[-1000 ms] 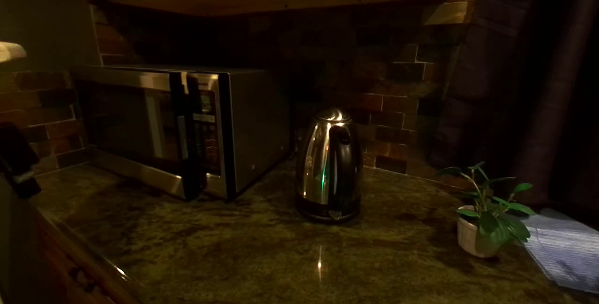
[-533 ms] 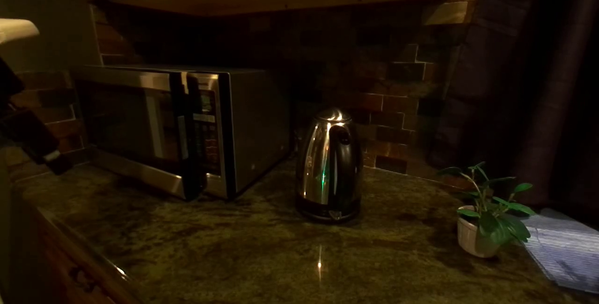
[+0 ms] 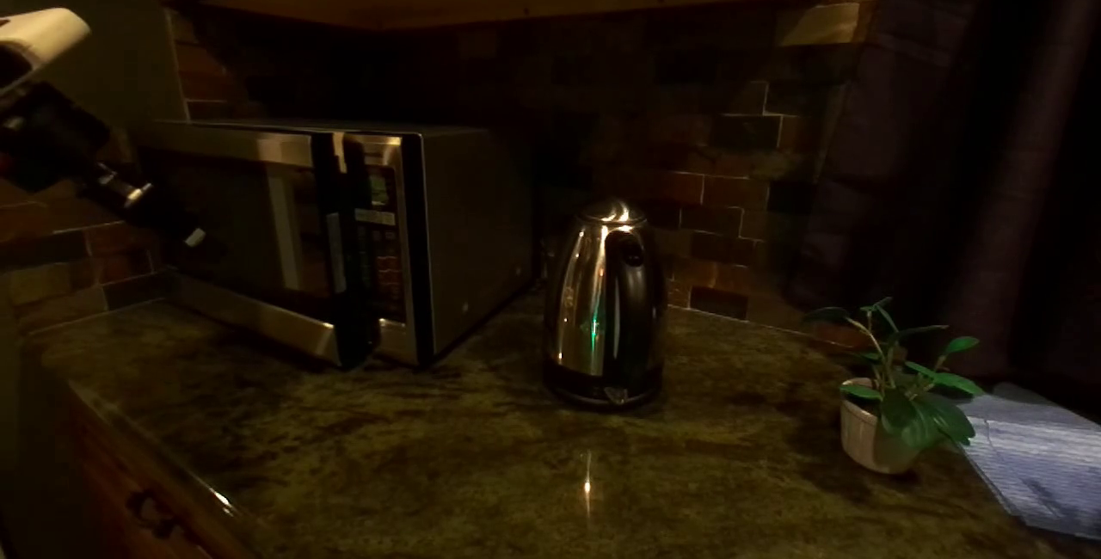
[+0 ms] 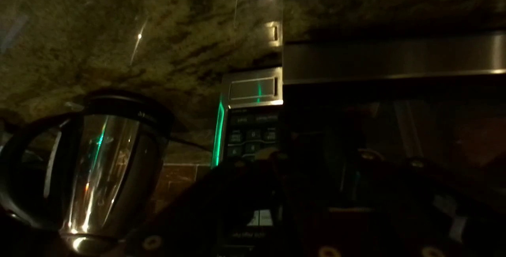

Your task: Close the door of the microwave fully

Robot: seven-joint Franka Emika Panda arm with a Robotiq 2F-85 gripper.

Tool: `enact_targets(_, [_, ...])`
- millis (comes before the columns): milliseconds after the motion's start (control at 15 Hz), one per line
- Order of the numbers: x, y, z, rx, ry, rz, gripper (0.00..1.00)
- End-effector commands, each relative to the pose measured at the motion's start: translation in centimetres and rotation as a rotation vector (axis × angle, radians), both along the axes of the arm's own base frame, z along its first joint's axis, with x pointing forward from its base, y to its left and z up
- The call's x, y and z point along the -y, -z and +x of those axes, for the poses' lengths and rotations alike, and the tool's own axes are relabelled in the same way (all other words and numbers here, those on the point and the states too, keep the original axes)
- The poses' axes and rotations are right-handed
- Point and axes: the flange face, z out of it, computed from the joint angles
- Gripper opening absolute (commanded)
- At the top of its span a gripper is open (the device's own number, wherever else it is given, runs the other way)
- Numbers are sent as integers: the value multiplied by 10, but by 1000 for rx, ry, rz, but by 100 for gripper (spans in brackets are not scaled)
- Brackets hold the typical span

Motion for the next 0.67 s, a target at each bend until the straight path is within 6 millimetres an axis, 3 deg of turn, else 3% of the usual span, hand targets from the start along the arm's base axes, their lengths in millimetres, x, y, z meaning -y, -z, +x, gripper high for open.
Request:
enact_targets(0, [-5,-1,14,118,8,-18,1])
enact_targets(600, [3,-4,44,311,28,-104,0])
